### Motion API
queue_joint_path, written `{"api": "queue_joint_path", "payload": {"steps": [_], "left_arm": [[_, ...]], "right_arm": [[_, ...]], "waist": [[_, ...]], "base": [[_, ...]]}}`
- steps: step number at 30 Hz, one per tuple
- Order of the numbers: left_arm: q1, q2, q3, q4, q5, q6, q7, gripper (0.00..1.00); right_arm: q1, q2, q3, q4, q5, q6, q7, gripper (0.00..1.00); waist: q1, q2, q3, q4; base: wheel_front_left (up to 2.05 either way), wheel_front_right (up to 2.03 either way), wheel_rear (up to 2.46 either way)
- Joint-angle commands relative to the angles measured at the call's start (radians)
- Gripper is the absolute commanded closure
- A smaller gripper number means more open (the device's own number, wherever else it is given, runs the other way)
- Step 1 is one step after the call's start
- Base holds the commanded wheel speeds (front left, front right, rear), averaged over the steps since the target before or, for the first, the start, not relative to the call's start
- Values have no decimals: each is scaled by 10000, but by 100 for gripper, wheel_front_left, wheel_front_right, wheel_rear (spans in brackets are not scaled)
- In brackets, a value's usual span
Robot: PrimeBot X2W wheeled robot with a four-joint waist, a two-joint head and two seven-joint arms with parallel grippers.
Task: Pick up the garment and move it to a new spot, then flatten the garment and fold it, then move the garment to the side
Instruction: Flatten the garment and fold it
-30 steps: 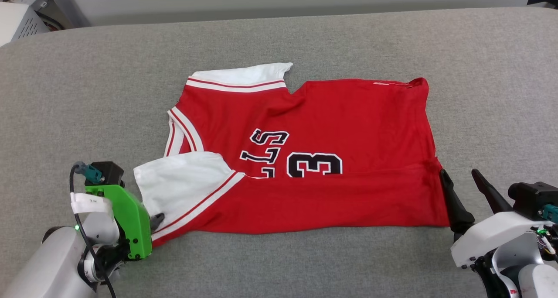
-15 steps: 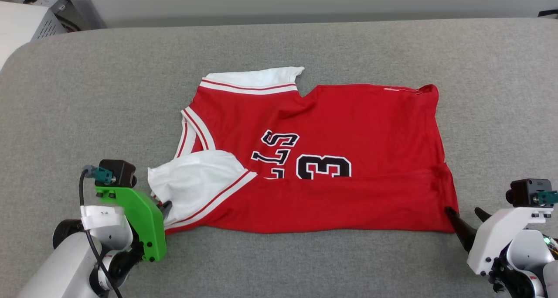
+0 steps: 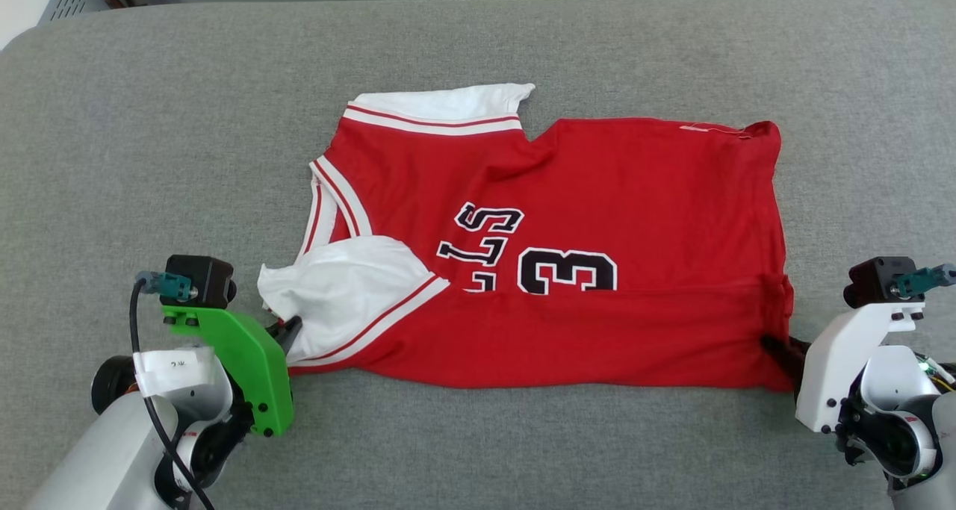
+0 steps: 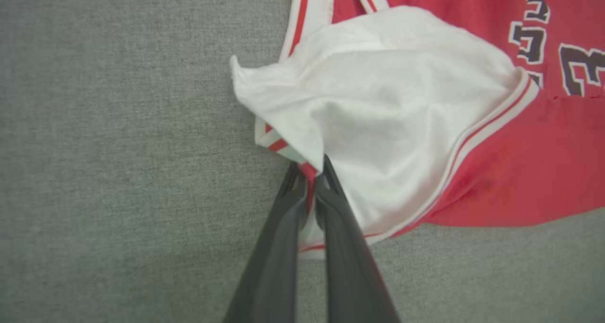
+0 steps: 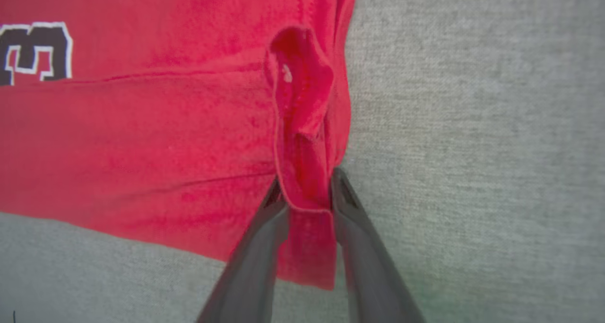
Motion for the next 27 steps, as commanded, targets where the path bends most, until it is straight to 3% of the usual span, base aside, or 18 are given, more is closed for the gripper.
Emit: {"api": "queue_joint_path", "payload": {"steps": [1,9,18,27], "left_arm": [[129,-74,12,-40,146,-3,-104,100],[411,-164,231,-165,78,98,-662,100],[1775,-238,492,-406,-150,755,-1112,100],[3569,234,717,-1323,-372,1493,-994,100]], "right_arm": [[74,216,258,292,133,6,157,100],[-133,-162,313,-387,58,6,-69,100],[615,-297,590,-702,223,6,-261,100],[2001,-338,427,-1080,449,6,-287,100]], "waist": [[0,0,-36,28],[0,0,-660,56],[0,0,-2070,35],[0,0,-2882,38]], "base": [[0,0,0],[0,0,0],[0,0,0],[0,0,0]]}}
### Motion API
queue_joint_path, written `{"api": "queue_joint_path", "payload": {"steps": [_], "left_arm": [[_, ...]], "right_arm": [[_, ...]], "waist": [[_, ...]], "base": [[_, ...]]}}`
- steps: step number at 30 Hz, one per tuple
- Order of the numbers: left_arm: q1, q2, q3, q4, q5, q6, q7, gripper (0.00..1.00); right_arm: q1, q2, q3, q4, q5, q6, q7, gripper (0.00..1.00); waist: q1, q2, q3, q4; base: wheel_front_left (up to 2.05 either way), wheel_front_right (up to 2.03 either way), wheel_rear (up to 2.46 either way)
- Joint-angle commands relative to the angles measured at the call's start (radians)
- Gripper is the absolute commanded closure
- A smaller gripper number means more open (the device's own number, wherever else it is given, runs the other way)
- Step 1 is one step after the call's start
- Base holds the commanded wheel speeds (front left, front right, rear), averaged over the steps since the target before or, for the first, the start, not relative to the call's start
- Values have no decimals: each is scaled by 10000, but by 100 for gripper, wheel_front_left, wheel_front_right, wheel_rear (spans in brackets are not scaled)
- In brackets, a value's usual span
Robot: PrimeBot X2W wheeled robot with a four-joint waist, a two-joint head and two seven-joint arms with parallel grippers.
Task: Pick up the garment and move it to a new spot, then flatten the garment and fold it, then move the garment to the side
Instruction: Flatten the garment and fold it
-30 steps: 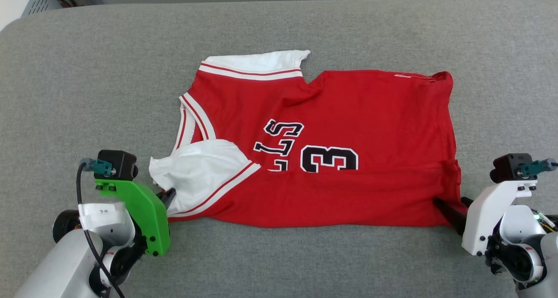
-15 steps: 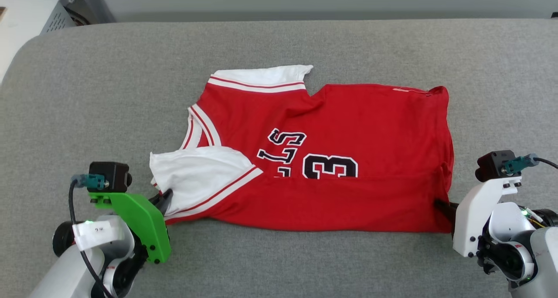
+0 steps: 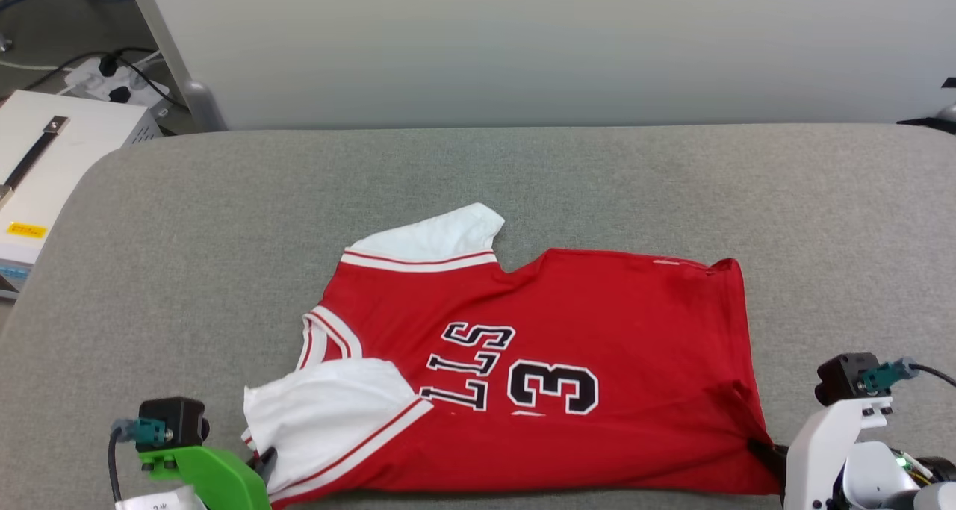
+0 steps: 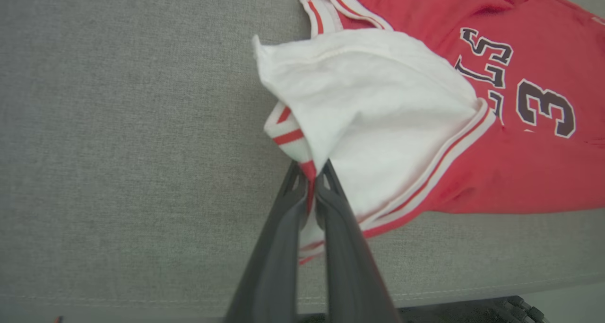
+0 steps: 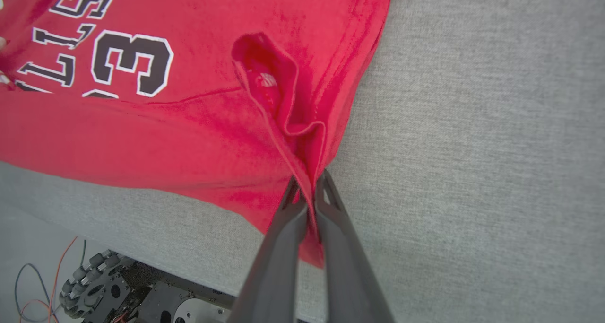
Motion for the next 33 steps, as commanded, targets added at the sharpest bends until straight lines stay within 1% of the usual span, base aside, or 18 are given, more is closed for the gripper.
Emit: {"api": "queue_joint_path", "payload": {"steps": [1,4,6,11,12,13,14,15,16,17,21,24,30,33], "left_arm": [[317,86,67,-102,-121,135,6,100],[716,43,77,-204,-262,249,9,100],[859,-35,-6,-134,-338,222,33,100],[725,-431,-237,545,-442,-12,-77,100],[664,-492,-302,711,-465,-112,-69,100],[565,-556,-340,937,-444,-183,-124,100],[455,-630,-349,1152,-412,-237,-229,100],[378,-691,-365,1304,-411,-300,-288,75],[291,-742,-406,1459,-405,-410,-338,45],[225,-757,-416,1569,-368,-470,-414,0],[-36,-659,-288,1812,-80,-634,-990,0],[-242,-592,-125,1748,292,-661,-1717,0],[-842,-640,58,1615,1109,-625,-3146,0],[-1262,-728,135,1663,1362,-622,-3645,0]], "right_arm": [[262,4,-112,-74,91,0,-72,100],[689,97,-242,-148,53,0,-51,100],[969,175,-318,-130,-21,0,-80,100],[1370,456,-499,137,-258,0,-604,100],[1393,531,-538,232,-277,0,-767,96],[1421,607,-540,342,-304,0,-957,66],[1435,647,-519,407,-361,0,-1198,20],[1430,697,-540,438,-405,0,-1463,0],[1416,760,-548,453,-475,0,-1826,0],[1399,821,-560,441,-525,0,-2153,0],[1222,1043,-658,312,-715,0,-3780,0],[1045,1080,-757,187,-1071,0,-4850,0],[646,1242,-1120,-95,-1976,0,-6189,0],[384,1343,-1148,-428,-2335,0,-6598,0]], "waist": [[0,0,-332,-14],[0,0,-406,-37],[0,0,-433,-39],[0,0,-294,-95],[0,0,-279,-104],[0,0,-263,-112],[0,0,-240,-119],[0,0,-229,-125],[0,0,-229,-134],[0,0,-229,-143],[0,0,-233,-225],[0,0,-265,-280],[0,0,-121,-337],[0,0,126,-379]], "base": [[0,0,0],[0,0,0],[0,0,0],[0,0,0],[0,0,0],[0,0,0],[0,0,0],[0,0,0],[0,0,0],[0,0,0],[0,0,0],[0,0,0],[0,0,0],[0,0,0]]}}
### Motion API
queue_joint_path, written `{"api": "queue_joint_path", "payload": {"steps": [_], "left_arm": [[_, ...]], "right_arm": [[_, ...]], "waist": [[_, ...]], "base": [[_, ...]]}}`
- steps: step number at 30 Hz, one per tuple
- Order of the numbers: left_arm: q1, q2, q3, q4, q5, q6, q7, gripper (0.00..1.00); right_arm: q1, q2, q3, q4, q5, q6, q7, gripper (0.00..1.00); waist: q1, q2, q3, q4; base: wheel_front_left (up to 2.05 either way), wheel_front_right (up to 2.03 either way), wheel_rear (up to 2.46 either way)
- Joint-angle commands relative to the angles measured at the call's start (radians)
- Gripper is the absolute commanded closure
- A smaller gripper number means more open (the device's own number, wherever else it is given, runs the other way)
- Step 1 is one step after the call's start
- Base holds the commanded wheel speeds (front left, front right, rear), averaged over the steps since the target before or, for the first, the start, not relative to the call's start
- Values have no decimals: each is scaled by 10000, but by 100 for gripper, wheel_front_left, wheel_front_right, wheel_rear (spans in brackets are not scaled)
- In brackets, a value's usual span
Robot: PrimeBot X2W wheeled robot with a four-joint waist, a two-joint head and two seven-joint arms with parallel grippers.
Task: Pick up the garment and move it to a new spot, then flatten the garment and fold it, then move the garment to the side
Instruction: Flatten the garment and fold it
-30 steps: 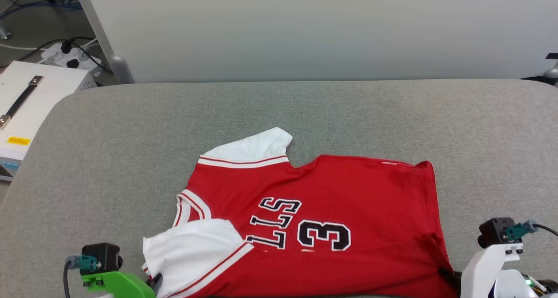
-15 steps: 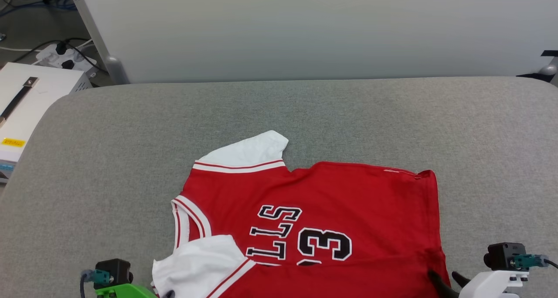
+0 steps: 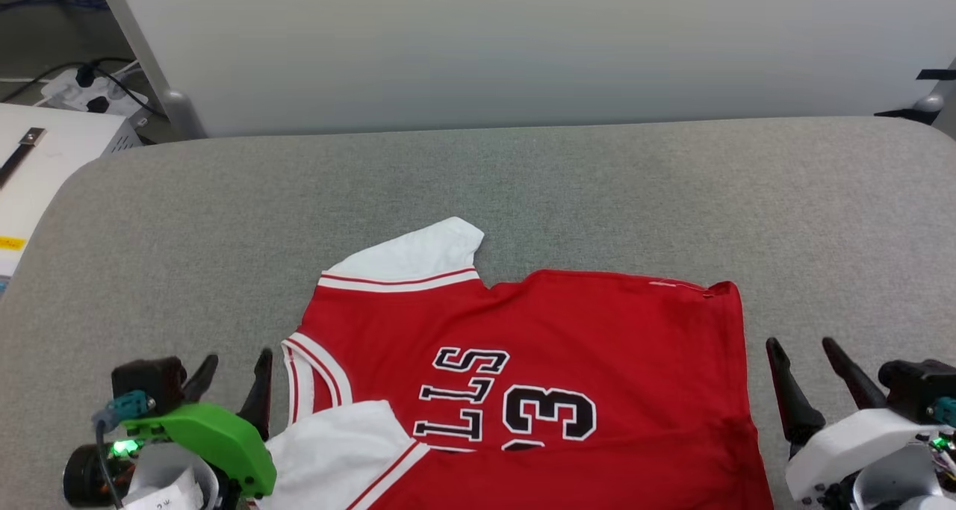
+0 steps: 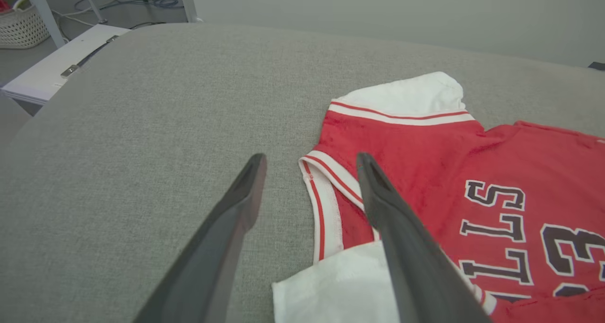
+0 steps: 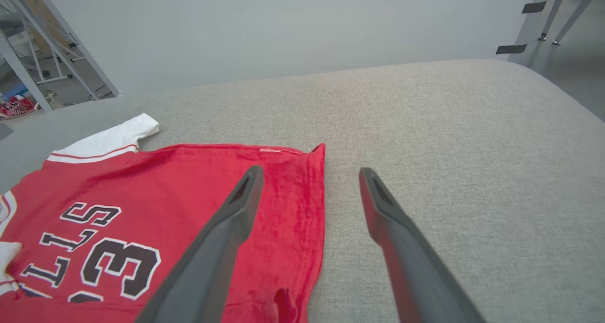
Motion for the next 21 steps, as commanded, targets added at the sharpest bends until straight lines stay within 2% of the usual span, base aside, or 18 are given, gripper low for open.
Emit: {"api": "queue_joint_path", "payload": {"steps": [1,6,9,14,18,21], "left_arm": [[-402,-87,98,21,139,-46,-272,0],[-1423,-297,86,261,372,-191,-636,0],[-2293,-333,14,548,447,-440,-549,0],[-3845,-288,-211,1196,328,-1258,30,0],[-5093,-122,-586,1803,80,-2269,1042,0],[-6089,127,-1035,2247,-172,-3046,2211,0]], "right_arm": [[-319,102,-1,-245,-172,-6,-183,0],[-863,234,36,-965,-394,-6,-502,0],[-1275,267,73,-1408,-465,-6,-549,0],[-1783,290,144,-1883,-569,-6,-520,0],[-2084,316,263,-1995,-569,-6,-487,0],[-2250,353,318,-1992,-531,-6,-476,0]], "waist": [[0,0,316,-58],[0,0,1166,-188],[0,0,1818,-329],[0,0,2562,-577],[0,0,3000,-830],[0,0,3315,-1033]], "base": [[0,0,0],[0,0,0],[0,0,0],[0,0,0],[0,0,0],[0,0,0]]}}
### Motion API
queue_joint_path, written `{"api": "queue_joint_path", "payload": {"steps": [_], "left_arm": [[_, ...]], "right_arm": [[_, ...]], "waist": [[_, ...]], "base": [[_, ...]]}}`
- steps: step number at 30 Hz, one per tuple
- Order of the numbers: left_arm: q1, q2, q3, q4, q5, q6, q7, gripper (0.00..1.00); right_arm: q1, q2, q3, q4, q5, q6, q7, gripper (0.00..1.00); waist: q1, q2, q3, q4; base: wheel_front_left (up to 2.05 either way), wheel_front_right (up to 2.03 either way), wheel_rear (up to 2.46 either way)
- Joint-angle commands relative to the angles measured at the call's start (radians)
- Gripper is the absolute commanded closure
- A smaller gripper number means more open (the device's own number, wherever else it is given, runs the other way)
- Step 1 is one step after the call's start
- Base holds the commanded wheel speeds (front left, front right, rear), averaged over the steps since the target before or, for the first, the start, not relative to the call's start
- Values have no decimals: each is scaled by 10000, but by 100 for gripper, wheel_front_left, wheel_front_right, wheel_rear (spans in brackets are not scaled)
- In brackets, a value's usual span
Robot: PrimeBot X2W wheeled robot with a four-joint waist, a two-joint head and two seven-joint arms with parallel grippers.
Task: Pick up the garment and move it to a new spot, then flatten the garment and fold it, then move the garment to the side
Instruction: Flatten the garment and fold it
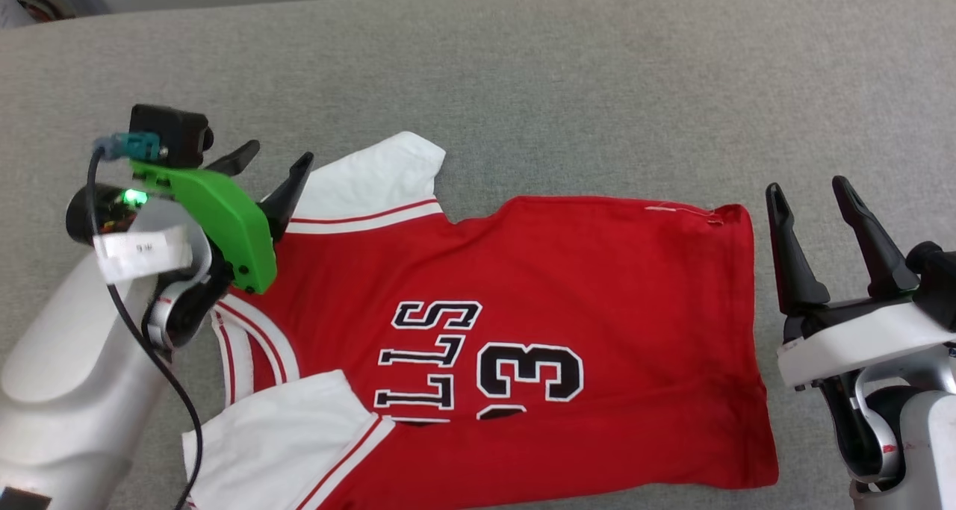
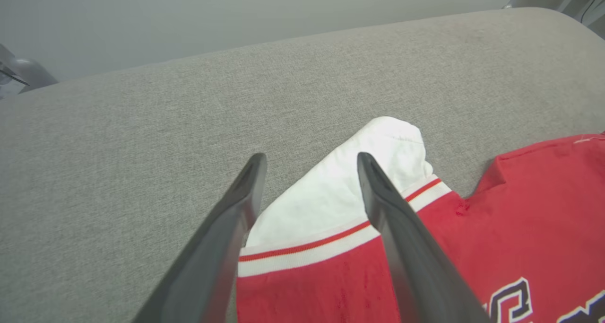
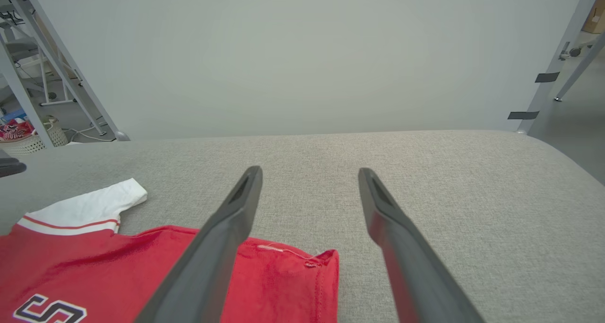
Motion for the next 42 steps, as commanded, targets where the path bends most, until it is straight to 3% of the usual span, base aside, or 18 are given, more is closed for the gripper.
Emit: {"api": "queue_joint_path", "payload": {"steps": [1,10,19,20,22,26,32,42], "left_arm": [[-601,198,-173,187,-199,-202,518,0],[-2670,1104,-1599,930,-1891,-449,3506,0],[-2809,2043,-2996,1698,-3672,-453,5793,0],[-2778,2064,-3112,1700,-3773,-453,5933,42],[-2668,2038,-3297,1813,-3993,-453,6184,100],[-2629,1728,-3535,1926,-4169,-453,6217,100],[-2865,1511,-3730,1947,-3843,-454,5080,100],[-3433,1251,-3910,1591,-3356,-454,3199,100]], "right_arm": [[-229,32,20,-12,-25,-6,20,0],[-625,180,222,312,241,-6,-250,0],[-771,358,280,800,599,-6,-643,0],[-778,371,248,847,632,-6,-658,0],[-802,380,176,948,689,-6,-684,0],[-909,333,31,1118,898,-6,-550,0],[-1325,-118,130,1652,1540,-6,33,0],[-2636,-2166,1595,2768,2604,-6,3748,0]], "waist": [[-1,-1,651,-509],[-1,-1,1478,-1211],[-1,-1,1987,-1707],[-1,-1,2007,-1715],[-1,-1,2015,-1693],[-1,-1,1969,-1495],[-1,-1,1605,-1047],[-1,-1,811,-38]], "base": [[0,0,0],[0,0,0],[0,0,0],[0,0,0],[0,0,0],[0,0,0],[0,0,0],[0,0,0]]}}
